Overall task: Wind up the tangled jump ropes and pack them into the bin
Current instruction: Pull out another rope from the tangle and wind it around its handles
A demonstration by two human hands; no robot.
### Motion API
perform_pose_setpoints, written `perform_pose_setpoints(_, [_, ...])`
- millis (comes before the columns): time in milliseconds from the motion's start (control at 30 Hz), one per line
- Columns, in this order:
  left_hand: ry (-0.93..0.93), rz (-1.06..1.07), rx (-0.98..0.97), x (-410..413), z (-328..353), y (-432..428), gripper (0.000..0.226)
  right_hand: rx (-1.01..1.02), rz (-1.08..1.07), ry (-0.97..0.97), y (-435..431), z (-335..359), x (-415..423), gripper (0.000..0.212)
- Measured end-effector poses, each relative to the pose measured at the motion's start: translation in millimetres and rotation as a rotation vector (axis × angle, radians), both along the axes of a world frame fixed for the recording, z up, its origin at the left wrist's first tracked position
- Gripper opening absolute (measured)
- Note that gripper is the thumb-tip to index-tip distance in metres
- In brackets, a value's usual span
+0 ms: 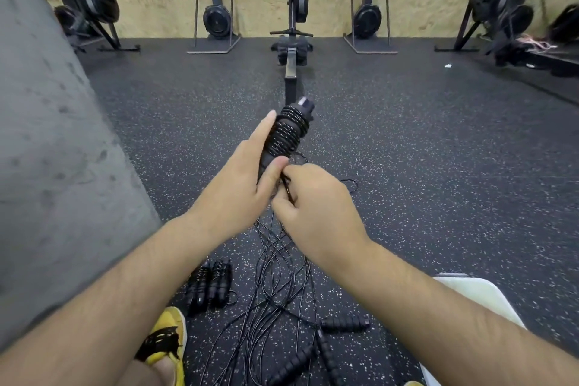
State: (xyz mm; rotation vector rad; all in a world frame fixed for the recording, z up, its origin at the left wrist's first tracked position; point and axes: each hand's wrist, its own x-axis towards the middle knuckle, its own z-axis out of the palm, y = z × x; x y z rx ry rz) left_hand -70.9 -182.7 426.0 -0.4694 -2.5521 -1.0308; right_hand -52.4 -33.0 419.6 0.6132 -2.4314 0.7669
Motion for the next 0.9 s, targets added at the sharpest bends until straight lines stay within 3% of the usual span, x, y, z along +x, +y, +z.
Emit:
perform_pose_setpoints(167, [0.008,-0.038,0.104,0,1,2,0.047,-0.136,0.062,0.159,2,1,1,0.007])
perform_pose_setpoints(267, [0.005,-0.073,0.22,4,5,7,0.044,-0.172,0.163,0.225,8,3,-3,0.024])
perform_pose_setpoints(433, [-0.076,-0.1,0.416,8,6,15,0.039,-0.439,0.247,0.079,16,11,-6,0.041])
perform_pose_setpoints(667, [-0.191,-0.152,0.696,11,8,26,0.037,-0.306,0.367,0.091,27,18,-11,0.061])
perform_pose_setpoints(900, [-0.3,-0.231,1.009,8,18,25,0.037,-0.192,0.415,0.145,42,32,-16,0.058])
